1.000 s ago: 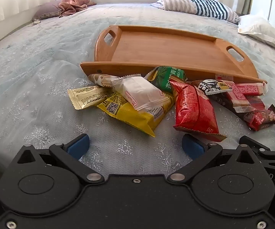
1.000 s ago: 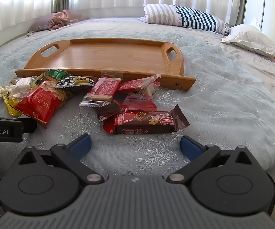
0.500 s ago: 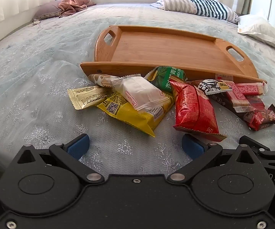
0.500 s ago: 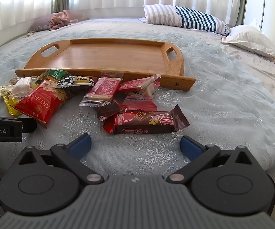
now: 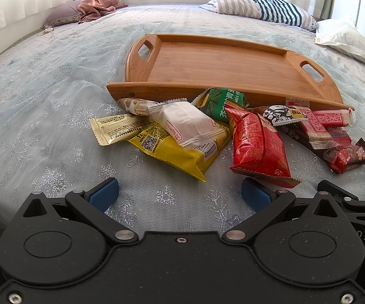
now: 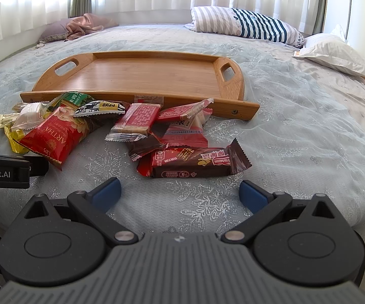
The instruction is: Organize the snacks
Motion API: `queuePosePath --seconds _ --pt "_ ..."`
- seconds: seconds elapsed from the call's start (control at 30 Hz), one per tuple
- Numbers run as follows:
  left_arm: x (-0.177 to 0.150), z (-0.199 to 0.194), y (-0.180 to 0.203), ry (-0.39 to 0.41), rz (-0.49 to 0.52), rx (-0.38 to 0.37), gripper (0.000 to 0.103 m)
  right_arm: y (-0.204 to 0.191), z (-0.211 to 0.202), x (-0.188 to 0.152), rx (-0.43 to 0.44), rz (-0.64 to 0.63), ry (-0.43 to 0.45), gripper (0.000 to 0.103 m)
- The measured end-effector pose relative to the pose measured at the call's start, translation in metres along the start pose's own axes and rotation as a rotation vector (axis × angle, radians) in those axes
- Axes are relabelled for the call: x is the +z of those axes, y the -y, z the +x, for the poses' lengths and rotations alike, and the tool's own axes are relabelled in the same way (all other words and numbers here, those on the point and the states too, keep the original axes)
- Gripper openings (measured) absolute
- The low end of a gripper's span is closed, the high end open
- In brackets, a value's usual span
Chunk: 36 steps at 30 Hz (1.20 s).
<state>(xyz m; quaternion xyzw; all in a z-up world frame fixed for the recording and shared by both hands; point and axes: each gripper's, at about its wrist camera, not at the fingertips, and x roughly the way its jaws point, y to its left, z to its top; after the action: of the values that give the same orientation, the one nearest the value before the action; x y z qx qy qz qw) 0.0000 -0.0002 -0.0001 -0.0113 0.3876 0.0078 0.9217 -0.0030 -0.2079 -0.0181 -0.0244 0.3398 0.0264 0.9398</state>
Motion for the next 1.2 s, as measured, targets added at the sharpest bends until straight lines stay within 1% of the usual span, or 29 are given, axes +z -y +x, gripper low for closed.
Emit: queuePosePath --seconds 0.83,1.0,1.2 --pt "-0.0002 -0.0003 0.0001 0.006 0.009 0.004 0.103 0.001 0.0 -0.0021 0.004 0.006 -0.001 0.103" --pt "-0.0021 -0.0018 -0.0003 0.014 0.027 -0.007 0.103 0.0018 -0.0013 -0.0002 0.006 0.01 -0.003 0.103" --pt "-0.0016 -0.0014 -0.0032 0.023 0.03 -0.024 0.103 0.0035 -0.0005 -0.004 0.012 0.005 0.018 0.103"
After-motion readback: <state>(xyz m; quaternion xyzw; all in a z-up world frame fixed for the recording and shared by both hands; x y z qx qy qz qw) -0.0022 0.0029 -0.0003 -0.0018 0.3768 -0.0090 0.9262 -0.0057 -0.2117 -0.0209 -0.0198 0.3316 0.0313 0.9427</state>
